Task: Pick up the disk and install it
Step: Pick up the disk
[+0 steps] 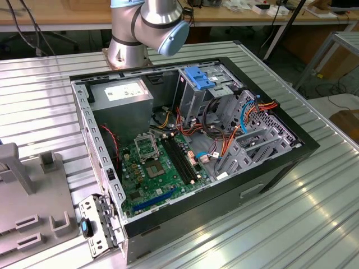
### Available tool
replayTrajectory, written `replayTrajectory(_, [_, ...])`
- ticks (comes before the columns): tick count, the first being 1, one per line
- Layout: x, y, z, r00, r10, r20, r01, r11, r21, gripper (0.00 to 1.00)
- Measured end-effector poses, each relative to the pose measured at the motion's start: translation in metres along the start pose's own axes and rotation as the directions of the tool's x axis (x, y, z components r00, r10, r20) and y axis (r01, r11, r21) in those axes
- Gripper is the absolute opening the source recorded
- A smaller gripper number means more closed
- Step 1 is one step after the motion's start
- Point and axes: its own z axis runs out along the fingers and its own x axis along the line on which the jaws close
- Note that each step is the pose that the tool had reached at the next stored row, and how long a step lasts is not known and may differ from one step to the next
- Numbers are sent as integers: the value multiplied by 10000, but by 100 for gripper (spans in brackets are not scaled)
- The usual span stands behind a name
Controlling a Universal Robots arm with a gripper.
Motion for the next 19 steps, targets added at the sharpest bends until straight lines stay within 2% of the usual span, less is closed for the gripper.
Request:
replayTrajectory(6, [1, 0, 51, 10000, 0, -1, 0, 10000, -1, 45])
replayTrajectory(19, [2, -1, 112, 10000, 0, -1, 0, 10000, -1, 45])
